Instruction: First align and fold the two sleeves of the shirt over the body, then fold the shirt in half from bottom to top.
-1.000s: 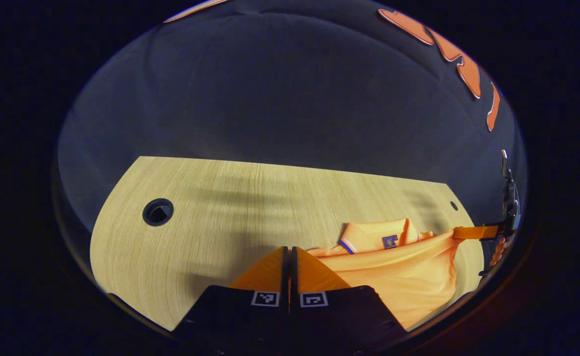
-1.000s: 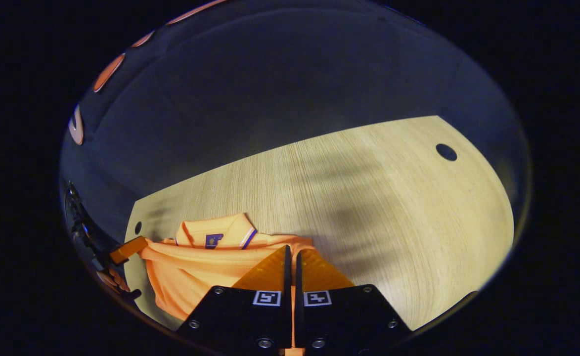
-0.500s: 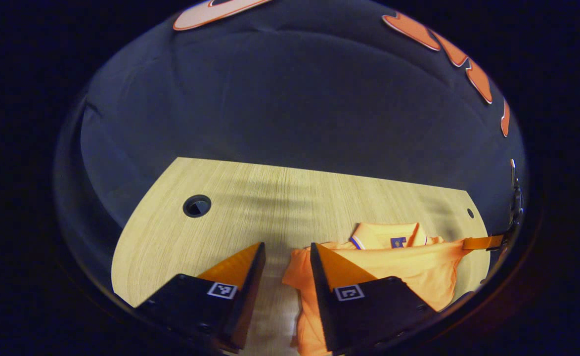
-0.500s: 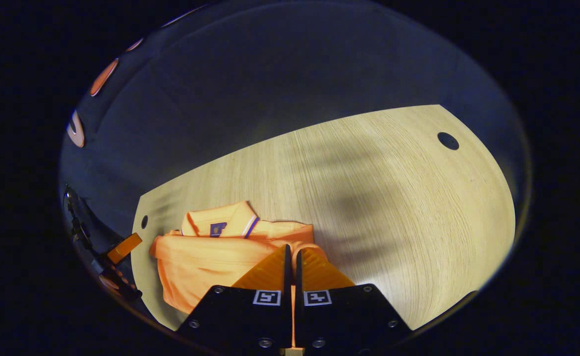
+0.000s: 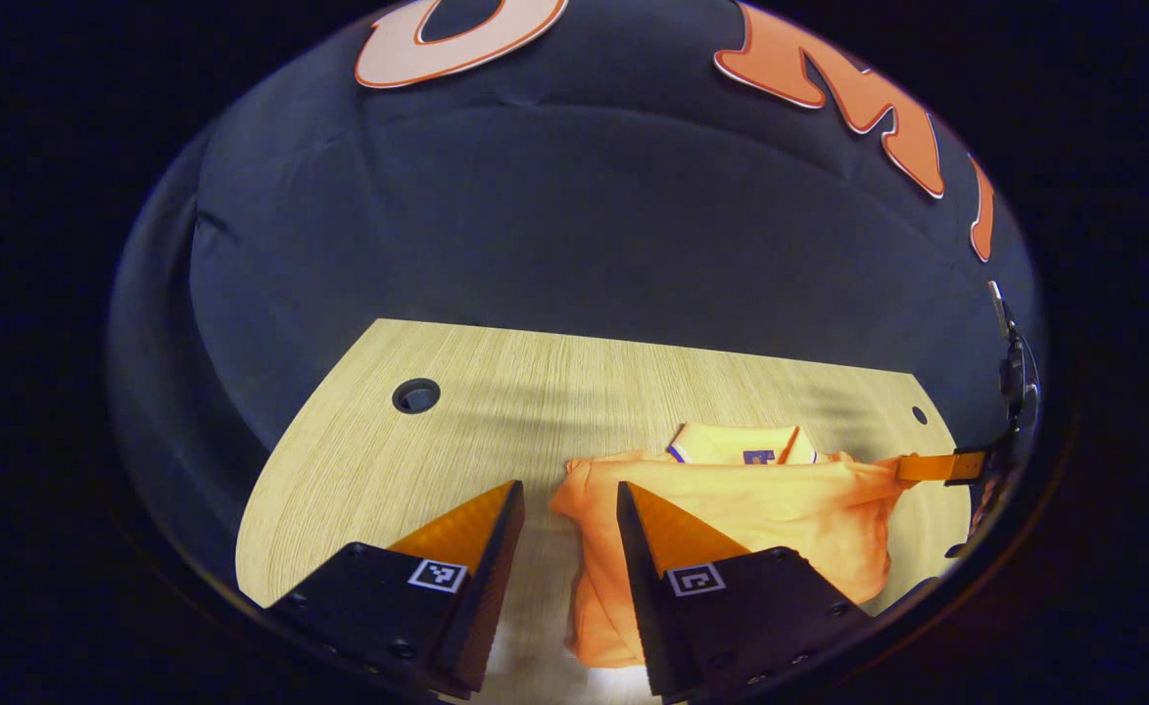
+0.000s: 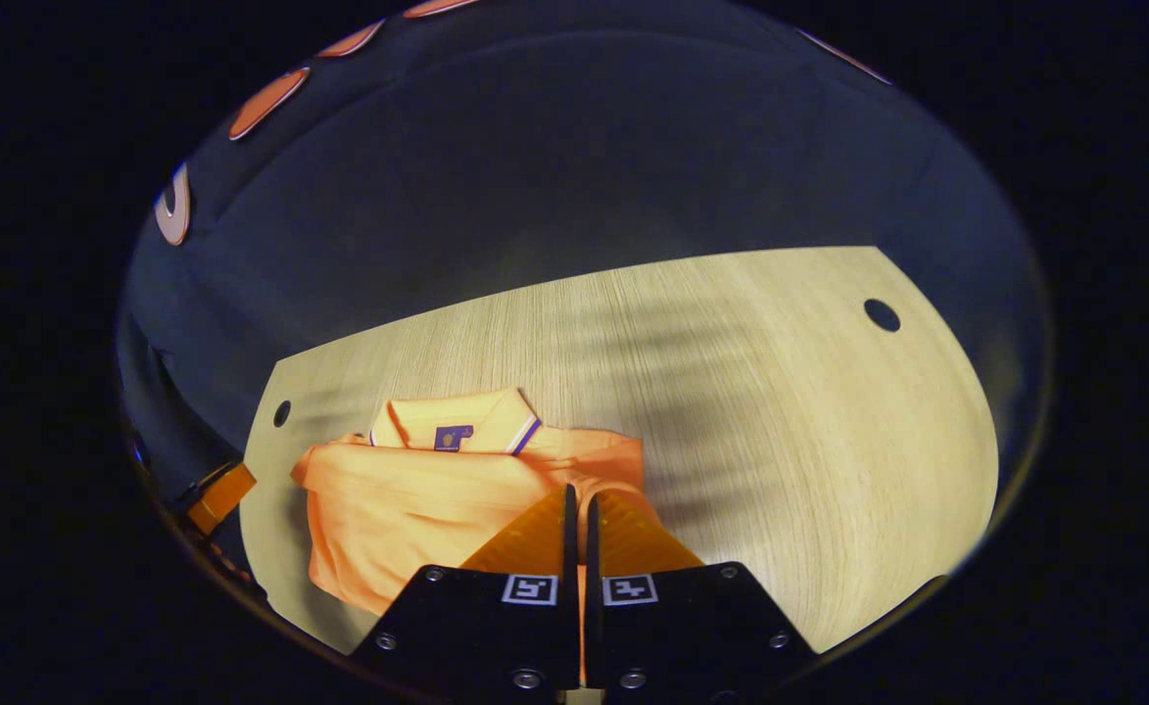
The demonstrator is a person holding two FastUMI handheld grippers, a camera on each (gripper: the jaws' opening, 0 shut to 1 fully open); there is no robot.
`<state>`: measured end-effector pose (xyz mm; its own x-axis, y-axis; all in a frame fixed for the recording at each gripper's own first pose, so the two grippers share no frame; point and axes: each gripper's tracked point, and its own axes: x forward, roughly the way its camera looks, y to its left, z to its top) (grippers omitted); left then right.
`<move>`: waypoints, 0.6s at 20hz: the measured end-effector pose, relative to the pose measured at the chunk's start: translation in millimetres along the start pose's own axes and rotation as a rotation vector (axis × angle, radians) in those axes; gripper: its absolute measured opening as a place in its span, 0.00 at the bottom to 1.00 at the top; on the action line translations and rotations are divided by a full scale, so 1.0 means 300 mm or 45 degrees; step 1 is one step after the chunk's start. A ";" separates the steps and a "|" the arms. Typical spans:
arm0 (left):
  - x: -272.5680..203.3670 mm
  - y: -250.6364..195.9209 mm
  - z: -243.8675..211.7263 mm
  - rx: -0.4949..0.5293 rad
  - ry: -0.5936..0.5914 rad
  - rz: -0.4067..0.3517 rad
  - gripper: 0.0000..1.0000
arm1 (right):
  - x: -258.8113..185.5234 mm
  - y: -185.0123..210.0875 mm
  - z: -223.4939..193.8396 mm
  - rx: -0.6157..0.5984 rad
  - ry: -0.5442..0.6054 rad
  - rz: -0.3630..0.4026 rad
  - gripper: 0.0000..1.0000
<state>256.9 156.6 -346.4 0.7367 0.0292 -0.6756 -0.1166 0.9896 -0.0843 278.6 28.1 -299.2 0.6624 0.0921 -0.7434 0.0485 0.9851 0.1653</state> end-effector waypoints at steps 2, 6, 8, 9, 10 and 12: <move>-0.012 0.012 -0.007 -0.008 0.000 0.003 0.60 | -0.025 0.019 -0.013 -0.029 0.010 0.007 0.03; -0.020 0.012 -0.020 -0.030 0.004 -0.018 0.59 | -0.033 0.026 0.012 -0.088 -0.054 -0.040 0.03; -0.016 0.004 -0.024 -0.026 0.002 -0.030 0.59 | -0.022 0.028 -0.026 0.004 0.021 -0.035 0.03; -0.013 -0.014 -0.029 -0.034 0.006 -0.051 0.59 | -0.028 0.056 -0.048 0.081 0.058 0.017 0.04; -0.011 -0.045 -0.042 -0.049 0.023 -0.109 0.59 | -0.013 0.096 -0.050 0.143 0.076 0.081 0.36; -0.003 -0.066 -0.053 -0.011 0.024 -0.126 0.59 | -0.020 0.084 -0.027 0.123 0.021 0.082 0.83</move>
<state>247.9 134.8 -355.7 0.7321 -0.0714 -0.6775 -0.0497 0.9863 -0.1576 269.8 53.7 -295.8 0.6543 0.1579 -0.7396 0.0788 0.9584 0.2744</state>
